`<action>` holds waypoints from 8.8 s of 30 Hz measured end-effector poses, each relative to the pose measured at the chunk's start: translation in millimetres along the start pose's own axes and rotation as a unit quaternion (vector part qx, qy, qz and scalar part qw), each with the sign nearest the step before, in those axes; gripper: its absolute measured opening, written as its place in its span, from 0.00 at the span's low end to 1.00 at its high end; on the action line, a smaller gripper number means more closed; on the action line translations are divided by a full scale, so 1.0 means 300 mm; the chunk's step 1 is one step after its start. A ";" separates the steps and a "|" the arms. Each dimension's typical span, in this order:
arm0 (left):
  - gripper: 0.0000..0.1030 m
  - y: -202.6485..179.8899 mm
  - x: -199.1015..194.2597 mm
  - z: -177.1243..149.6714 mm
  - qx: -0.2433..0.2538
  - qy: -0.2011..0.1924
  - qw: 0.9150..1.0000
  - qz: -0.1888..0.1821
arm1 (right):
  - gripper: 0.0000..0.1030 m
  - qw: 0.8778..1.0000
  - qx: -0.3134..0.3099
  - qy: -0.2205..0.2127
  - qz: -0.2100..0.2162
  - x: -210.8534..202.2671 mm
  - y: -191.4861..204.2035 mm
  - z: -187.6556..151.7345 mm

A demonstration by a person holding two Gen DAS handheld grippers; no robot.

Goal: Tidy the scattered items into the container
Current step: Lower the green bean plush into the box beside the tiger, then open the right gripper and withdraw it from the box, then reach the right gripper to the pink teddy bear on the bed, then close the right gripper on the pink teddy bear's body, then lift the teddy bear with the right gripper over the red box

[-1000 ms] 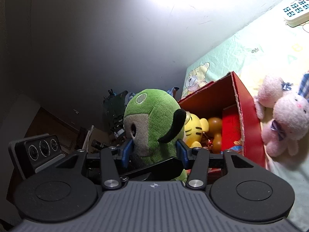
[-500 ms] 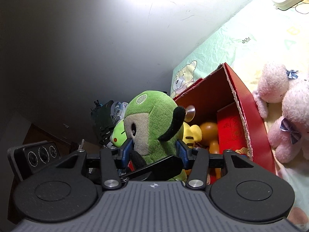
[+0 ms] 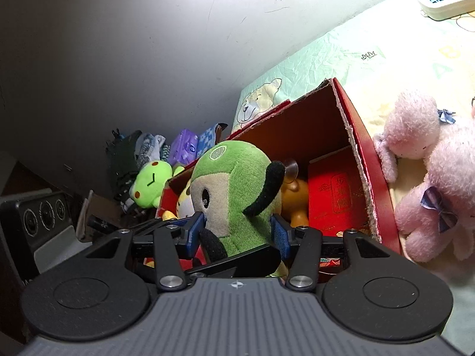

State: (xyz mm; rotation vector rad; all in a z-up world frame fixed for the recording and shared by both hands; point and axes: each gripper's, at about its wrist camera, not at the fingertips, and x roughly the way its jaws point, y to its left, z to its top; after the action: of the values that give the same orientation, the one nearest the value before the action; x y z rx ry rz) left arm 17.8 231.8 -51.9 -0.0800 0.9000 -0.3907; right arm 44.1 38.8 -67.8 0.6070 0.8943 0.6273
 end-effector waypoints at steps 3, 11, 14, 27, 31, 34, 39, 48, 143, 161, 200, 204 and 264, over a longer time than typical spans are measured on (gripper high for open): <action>0.99 0.024 0.022 -0.009 -0.007 0.010 1.000 0.012 | 0.53 1.000 -0.009 0.015 -0.015 0.031 0.002 0.000; 0.99 0.038 0.045 -0.020 -0.019 0.015 1.000 0.013 | 0.58 0.992 -0.096 0.013 -0.086 0.040 0.064 0.010; 0.99 0.038 0.055 -0.022 -0.018 0.018 1.000 0.013 | 0.67 0.986 -0.126 -0.001 -0.108 0.026 0.088 0.011; 0.99 0.019 0.086 -0.028 -0.003 0.020 1.000 0.019 | 0.35 0.986 -0.101 -0.004 -0.136 0.066 0.060 0.044; 0.99 -0.003 0.093 -0.026 0.012 0.029 0.998 0.045 | 0.35 0.987 -0.093 0.006 -0.128 0.079 0.060 0.040; 0.99 -0.003 0.093 -0.025 0.011 0.033 0.998 0.055 | 0.36 0.990 -0.079 0.008 -0.114 0.080 0.050 0.038; 0.99 0.016 0.078 -0.022 -0.014 0.040 0.997 0.058 | 0.36 0.994 -0.061 0.012 -0.091 0.072 0.031 0.037; 1.00 -0.016 0.086 -0.025 -0.006 0.057 0.994 0.097 | 0.36 0.991 -0.083 0.007 -0.100 0.056 0.048 0.036; 1.00 -0.504 -0.001 0.033 -0.030 -0.025 0.979 0.201 | 0.49 0.995 -0.051 -0.050 -0.063 -0.456 -0.409 0.042; 0.99 -0.830 0.376 0.013 0.019 0.047 0.998 0.044 | 0.49 0.989 0.014 -0.029 -0.145 -0.583 -0.765 0.086; 0.92 -0.797 0.573 -0.058 -0.053 0.140 0.986 -0.080 | 0.29 0.991 0.011 0.100 -0.089 -0.543 -0.862 0.092; 0.92 -0.834 0.536 -0.122 -0.032 0.163 0.982 -0.092 | 0.30 0.985 -0.002 0.136 -0.102 -0.598 -0.859 0.014; 0.84 -0.791 0.199 0.014 0.091 0.022 0.982 -0.162 | 0.34 0.994 0.010 -0.083 -0.075 -0.729 -0.422 -0.058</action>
State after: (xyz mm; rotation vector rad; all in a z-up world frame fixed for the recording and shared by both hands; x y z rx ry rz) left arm -16.2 -10.4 -39.3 -0.0493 0.8914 -0.7798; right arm -44.8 -198.1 -53.7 0.5945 0.7827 0.4268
